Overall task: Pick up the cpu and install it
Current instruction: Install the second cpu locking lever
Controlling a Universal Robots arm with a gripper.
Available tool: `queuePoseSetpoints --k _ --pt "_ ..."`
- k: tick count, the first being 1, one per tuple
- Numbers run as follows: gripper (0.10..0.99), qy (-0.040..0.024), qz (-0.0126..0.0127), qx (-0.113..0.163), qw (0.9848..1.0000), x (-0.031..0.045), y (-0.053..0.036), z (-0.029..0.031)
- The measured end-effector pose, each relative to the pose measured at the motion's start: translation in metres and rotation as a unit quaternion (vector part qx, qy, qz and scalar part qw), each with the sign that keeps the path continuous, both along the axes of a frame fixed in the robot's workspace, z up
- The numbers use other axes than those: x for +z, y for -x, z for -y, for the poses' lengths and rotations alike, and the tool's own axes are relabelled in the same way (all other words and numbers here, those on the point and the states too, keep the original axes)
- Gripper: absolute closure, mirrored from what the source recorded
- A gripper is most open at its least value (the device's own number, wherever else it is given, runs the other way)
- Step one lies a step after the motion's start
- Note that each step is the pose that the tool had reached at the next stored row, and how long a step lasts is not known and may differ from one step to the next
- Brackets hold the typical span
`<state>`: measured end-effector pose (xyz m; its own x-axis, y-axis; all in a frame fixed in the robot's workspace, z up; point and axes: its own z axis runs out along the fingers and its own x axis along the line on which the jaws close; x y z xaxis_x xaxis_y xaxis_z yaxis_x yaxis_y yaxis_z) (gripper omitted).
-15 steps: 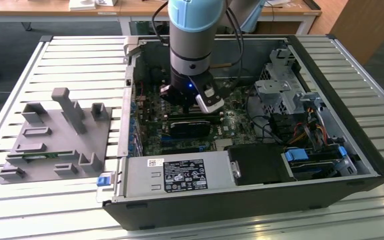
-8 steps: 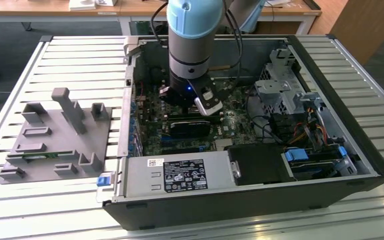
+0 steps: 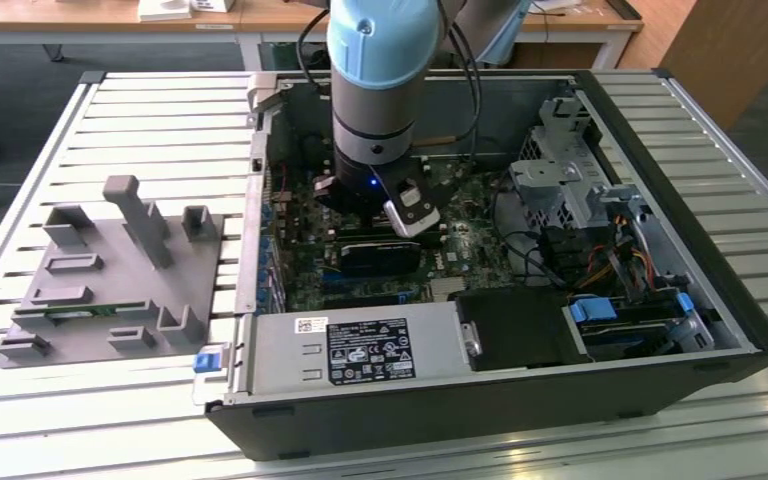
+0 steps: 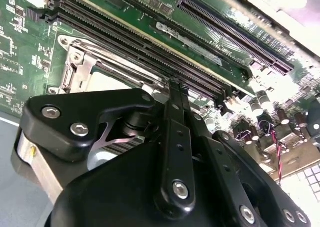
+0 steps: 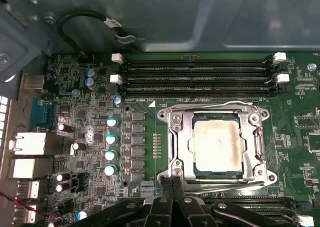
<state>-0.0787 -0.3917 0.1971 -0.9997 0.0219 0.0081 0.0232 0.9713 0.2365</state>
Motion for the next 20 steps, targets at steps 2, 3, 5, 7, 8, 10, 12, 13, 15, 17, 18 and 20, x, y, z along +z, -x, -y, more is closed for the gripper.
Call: queuePoseSetpoints --k 2,3,5,7,8,10,12,13,15,17,18,20 --pt "0.98 -0.006 0.0 0.0 1.0 -0.0007 0.0003 0.0002" --pt "0.98 -0.0082 0.0 0.0 1.0 -0.0013 0.0006 0.0002" --pt "0.98 -0.0115 0.0 0.0 0.9999 -0.0026 0.0011 0.0003" --pt "0.98 -0.0148 0.0 0.0 0.9999 -0.0039 0.0016 0.0003" --pt "0.98 -0.0163 0.0 0.0 0.9999 -0.0043 0.0019 0.0003" --pt "0.98 -0.0184 0.0001 0.0 0.9998 -0.0052 0.0031 0.0002" --pt "0.98 -0.0193 -0.0001 0.0 0.9998 -0.0057 0.0045 0.0003" --pt "0.98 -0.0197 -0.0001 0.0 0.9998 -0.0057 0.0047 0.0004" --pt "0.98 -0.0206 0.0 0.0 0.9998 -0.0057 0.0048 0.0006" --pt "0.98 -0.0217 0.0 0.0 0.9998 -0.0049 0.0048 0.0008" --pt "0.98 -0.0227 0.0002 0.0 0.9997 -0.0041 0.0047 0.0006" --pt "0.98 -0.0234 0.0001 0.0 0.9997 -0.0008 0.0047 0.0007"
